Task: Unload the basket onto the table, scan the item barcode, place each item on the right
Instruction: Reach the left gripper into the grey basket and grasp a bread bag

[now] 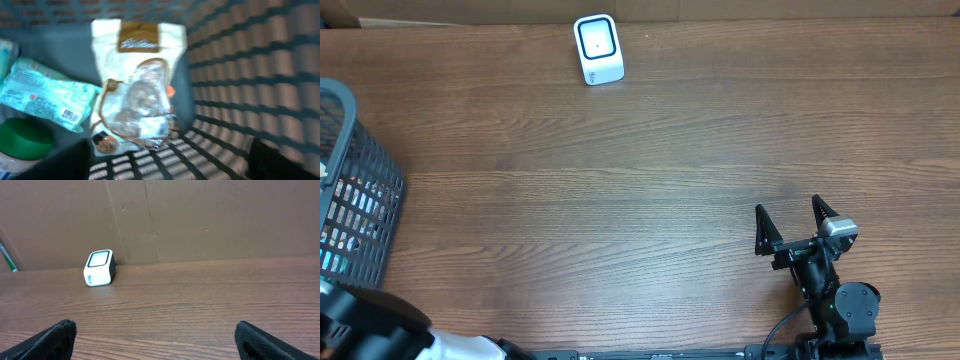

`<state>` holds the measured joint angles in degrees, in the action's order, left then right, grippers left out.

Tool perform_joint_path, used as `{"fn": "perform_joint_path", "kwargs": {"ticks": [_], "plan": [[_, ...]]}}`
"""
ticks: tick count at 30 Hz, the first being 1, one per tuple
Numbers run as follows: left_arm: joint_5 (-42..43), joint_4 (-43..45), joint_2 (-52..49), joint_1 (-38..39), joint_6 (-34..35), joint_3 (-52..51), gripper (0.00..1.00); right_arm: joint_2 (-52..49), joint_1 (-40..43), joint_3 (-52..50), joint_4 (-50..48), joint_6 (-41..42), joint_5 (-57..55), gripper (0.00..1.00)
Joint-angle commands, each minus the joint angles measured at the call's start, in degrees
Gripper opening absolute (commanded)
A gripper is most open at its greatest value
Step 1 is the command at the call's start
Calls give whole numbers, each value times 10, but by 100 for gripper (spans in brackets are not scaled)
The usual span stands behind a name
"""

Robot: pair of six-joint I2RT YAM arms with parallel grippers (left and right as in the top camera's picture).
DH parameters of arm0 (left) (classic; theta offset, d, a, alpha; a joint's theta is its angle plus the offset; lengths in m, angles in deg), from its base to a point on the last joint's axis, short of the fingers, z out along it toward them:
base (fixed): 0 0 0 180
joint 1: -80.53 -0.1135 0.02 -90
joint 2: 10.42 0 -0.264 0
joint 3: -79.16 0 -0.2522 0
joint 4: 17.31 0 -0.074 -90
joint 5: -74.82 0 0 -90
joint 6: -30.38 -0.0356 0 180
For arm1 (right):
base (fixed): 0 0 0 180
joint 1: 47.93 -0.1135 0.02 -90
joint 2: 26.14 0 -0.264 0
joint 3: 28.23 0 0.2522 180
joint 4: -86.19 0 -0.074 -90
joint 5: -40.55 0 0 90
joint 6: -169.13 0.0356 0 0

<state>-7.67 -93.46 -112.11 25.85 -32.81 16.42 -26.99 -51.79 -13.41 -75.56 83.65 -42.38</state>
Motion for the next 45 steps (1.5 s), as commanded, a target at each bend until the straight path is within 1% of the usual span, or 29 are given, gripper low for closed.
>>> {"fn": "perform_joint_path", "kwargs": {"ticks": [1, 8, 14, 18, 22, 25, 26, 27, 28, 31, 38, 42, 45], "plan": [[-44, -1, -39, 1, 0, 2, 99, 7, -3, -6, -3, 4, -2, 100], [-96, 42, -128, 25, -46, 2, 100, 7, -3, -6, -3, 4, -2, 100], [-159, 72, -191, 72, -56, 1, 99, 7, -3, -6, -3, 4, -2, 100], [-181, 75, -226, 90, -53, 2, 99, 7, -3, -6, -3, 4, -2, 100], [-192, 76, -254, 93, -50, 2, 99, 7, -3, -6, -3, 4, -2, 100], [-196, 76, -264, 93, -50, 1, 94, 7, -3, -6, -3, 4, -2, 100], [-198, 76, -266, 93, -50, 2, 91, 7, -3, -6, -3, 4, -2, 100], [-200, 76, -268, 93, -50, 1, 87, 7, -3, -6, -3, 4, -2, 100], [-200, 76, -269, 93, -50, 1, 78, 7, -3, -6, -3, 4, -2, 100], [-199, 76, -272, 93, -50, 1, 64, 7, -3, -6, -3, 4, -2, 100], [-199, 78, -273, 94, -50, 2, 41, 7, -3, -6, -3, 4, -2, 100], [-199, 72, -268, 93, -50, 4, 37, 7, -3, -6, -3, 4, -2, 100], [-199, 54, -266, 93, -49, 25, 36, 7, -3, -6, -3, 4, -2, 100]]}}
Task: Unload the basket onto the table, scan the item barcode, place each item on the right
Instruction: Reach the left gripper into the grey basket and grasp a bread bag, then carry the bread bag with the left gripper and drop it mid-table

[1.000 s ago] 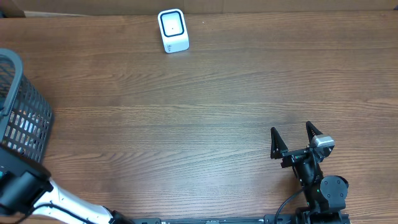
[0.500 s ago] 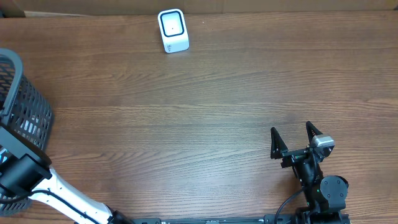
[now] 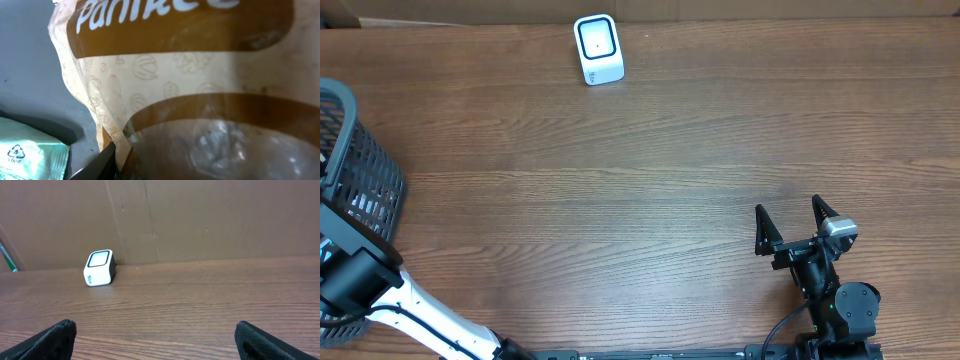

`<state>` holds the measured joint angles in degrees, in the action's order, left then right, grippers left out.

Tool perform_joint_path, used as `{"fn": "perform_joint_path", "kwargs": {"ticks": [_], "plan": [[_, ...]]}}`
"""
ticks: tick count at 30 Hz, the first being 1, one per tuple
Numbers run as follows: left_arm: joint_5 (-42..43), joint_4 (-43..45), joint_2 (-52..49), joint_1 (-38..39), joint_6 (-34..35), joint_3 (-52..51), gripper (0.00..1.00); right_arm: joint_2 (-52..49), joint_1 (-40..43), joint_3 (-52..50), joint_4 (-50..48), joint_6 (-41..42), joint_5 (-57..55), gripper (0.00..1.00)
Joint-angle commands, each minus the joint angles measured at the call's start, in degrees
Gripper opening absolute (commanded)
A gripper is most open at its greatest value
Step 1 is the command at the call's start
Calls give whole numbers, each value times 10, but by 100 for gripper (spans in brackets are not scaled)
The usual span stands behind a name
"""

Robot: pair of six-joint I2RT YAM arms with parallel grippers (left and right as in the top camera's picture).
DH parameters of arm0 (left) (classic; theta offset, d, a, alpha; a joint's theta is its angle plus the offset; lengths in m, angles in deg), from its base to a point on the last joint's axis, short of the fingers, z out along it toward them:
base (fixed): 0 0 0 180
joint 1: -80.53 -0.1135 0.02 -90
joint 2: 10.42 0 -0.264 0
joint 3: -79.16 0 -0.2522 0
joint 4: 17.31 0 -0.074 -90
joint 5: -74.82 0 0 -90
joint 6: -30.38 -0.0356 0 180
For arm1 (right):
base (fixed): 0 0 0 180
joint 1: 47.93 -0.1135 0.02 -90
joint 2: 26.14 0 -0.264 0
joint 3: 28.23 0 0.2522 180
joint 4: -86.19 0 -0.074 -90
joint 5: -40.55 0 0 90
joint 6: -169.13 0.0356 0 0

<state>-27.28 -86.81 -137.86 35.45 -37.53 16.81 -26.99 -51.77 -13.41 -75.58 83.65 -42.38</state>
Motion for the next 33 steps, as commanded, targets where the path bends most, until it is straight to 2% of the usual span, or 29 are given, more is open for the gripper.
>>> {"fn": "perform_joint_path", "kwargs": {"ticks": [1, 7, 14, 27, 30, 33], "plan": [[-1, -23, -7, -3, -2, 34, 35, 7, -3, -6, -3, 4, -2, 100], [19, -97, 13, -3, 22, 134, 25, 7, -3, -6, -3, 4, -2, 100], [64, -150, 77, -3, 28, 242, 24, 7, -3, -6, -3, 4, -2, 100], [224, -146, 312, 29, 25, 260, 25, 7, -3, -6, -3, 4, -2, 100], [253, -168, 351, 67, 23, 260, 25, 7, -3, -6, -3, 4, -2, 100], [257, -210, 370, 137, 11, 260, 25, 7, -3, -6, -3, 4, -2, 100]]}}
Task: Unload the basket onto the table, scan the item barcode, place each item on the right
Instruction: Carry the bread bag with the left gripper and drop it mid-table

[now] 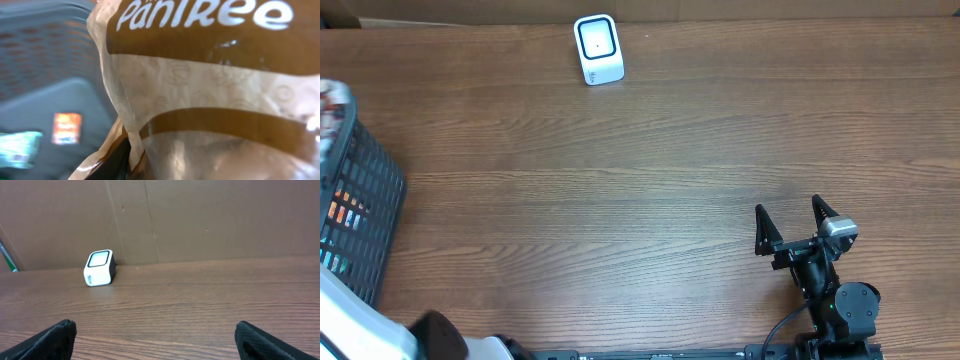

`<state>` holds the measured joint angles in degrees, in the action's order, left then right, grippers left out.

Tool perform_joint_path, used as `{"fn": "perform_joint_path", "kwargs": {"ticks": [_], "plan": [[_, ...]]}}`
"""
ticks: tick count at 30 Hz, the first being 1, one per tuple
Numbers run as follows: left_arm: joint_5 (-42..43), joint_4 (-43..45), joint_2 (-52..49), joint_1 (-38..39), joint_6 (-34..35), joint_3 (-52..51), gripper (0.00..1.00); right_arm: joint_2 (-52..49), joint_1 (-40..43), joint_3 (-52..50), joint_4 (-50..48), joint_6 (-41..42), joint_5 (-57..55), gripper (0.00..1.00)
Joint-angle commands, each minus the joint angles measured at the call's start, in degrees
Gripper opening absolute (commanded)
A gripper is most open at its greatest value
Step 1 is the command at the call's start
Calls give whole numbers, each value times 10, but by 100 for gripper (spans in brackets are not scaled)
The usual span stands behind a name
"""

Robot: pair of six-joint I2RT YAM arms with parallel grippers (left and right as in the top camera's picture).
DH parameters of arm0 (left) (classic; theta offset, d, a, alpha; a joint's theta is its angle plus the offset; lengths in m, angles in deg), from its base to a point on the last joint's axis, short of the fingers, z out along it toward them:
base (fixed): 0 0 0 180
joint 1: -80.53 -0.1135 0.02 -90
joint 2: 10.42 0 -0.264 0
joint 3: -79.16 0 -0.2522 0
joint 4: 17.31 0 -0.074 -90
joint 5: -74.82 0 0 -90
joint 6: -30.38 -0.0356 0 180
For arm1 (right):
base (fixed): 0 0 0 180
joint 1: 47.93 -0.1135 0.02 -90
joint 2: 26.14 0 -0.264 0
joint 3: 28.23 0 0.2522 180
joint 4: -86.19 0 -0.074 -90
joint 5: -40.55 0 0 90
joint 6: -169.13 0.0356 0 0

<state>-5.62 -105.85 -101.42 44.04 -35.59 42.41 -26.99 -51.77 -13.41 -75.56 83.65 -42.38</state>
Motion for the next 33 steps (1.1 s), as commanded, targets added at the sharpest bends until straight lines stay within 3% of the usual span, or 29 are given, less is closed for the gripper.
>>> {"fn": "perform_joint_path", "kwargs": {"ticks": [1, 10, 21, 30, 33], "plan": [[40, -37, 7, 80, -19, 4, 24, 7, -3, -6, -3, 4, -2, 100], [-41, -124, -24, 341, -47, -78, 20, 7, -3, -6, -3, 4, -2, 100], [-55, 44, -73, 521, 21, -333, 22, 7, -3, -6, -3, 4, -2, 100], [-57, 223, -132, 611, 60, -477, 40, 7, -3, -6, -3, 4, -2, 100], [-55, 245, -160, 614, 63, -479, 57, 7, -3, -6, -3, 4, -2, 100]]}}
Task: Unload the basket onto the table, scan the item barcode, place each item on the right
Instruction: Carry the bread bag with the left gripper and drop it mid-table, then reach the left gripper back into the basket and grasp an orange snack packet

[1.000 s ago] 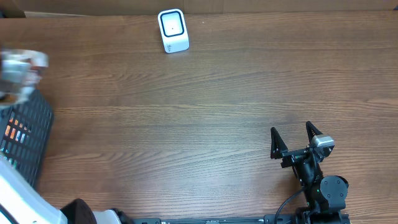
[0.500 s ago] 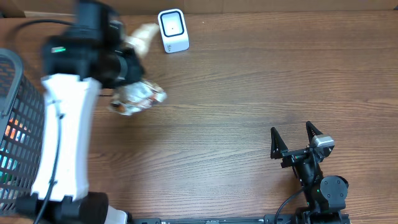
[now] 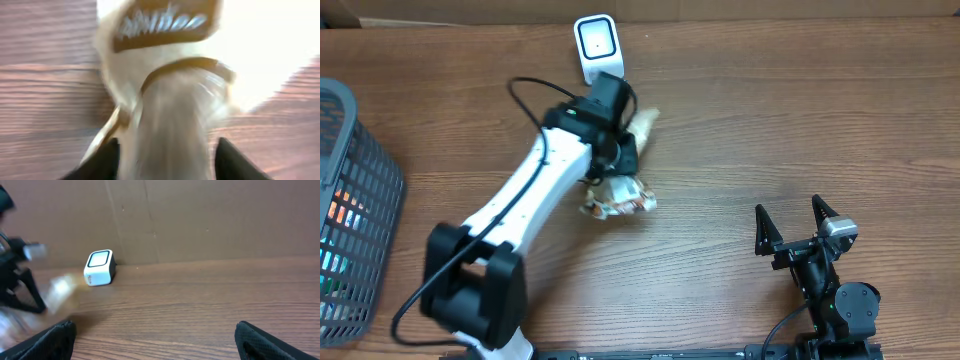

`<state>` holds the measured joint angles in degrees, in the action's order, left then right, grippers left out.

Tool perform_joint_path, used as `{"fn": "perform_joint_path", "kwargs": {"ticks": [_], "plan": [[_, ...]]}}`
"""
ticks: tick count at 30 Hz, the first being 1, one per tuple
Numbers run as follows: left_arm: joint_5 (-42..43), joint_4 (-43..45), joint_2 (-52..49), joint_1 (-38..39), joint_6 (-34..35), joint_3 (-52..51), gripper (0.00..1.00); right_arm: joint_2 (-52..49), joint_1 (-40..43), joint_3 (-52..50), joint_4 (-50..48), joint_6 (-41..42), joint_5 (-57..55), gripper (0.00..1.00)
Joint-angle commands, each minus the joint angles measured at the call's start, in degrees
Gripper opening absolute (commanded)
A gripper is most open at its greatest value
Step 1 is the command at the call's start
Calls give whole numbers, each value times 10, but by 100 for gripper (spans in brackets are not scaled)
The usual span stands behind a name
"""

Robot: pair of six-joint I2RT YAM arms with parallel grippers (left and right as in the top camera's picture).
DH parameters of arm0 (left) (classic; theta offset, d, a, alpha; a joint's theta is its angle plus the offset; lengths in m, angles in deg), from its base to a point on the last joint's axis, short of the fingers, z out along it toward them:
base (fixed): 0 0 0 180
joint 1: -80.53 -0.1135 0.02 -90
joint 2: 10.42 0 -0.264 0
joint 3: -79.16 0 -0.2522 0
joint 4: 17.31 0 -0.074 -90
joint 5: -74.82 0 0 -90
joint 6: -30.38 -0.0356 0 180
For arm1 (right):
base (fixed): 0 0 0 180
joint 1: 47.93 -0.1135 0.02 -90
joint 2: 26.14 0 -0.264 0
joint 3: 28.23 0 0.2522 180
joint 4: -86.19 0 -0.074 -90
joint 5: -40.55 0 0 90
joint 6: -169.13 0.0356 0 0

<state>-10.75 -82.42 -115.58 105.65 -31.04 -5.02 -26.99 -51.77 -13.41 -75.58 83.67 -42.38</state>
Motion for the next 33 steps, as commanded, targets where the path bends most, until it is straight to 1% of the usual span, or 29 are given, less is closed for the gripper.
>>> {"fn": "perform_joint_path", "kwargs": {"ticks": [1, 2, 4, 5, 7, 12, 16, 19, 22, 24, 26, 29, 33], "plan": [[-3, 17, -23, -2, 17, -4, 65, 7, -3, -6, -3, 4, -2, 100], [-3, 18, -23, -5, 17, -2, 76, 7, -3, -6, -3, 4, -2, 100], [-4, 9, -17, -17, 9, 15, 89, 7, -3, -6, -3, 4, -2, 100], [-6, -4, -13, -28, 5, 34, 92, 7, -3, -6, -3, 4, -2, 100], [-7, -42, -4, -51, -7, 88, 92, 7, -3, -6, -3, 4, -2, 100], [-30, -172, 24, -133, -34, 280, 90, 7, -3, -6, -3, 4, -2, 100], [-55, -239, 45, -230, -44, 419, 90, 7, -3, -6, -3, 4, -2, 100], [-59, -249, 56, -330, -37, 478, 90, 7, -3, -6, -3, 4, -2, 100], [-36, -249, 56, -443, -17, 492, 87, 7, -3, -6, -3, 4, -2, 100], [-26, -251, 50, -526, -4, 487, 81, 7, -3, -6, -3, 4, -2, 100], [-22, -251, 43, -582, 0, 473, 79, 7, -3, -6, -3, 4, -2, 100], [-26, -251, 26, -651, -3, 435, 77, 7, -3, -6, -3, 4, -2, 100], [-40, -231, 0, -697, -12, 350, 76, 7, -3, -6, -3, 4, -2, 100]]}}
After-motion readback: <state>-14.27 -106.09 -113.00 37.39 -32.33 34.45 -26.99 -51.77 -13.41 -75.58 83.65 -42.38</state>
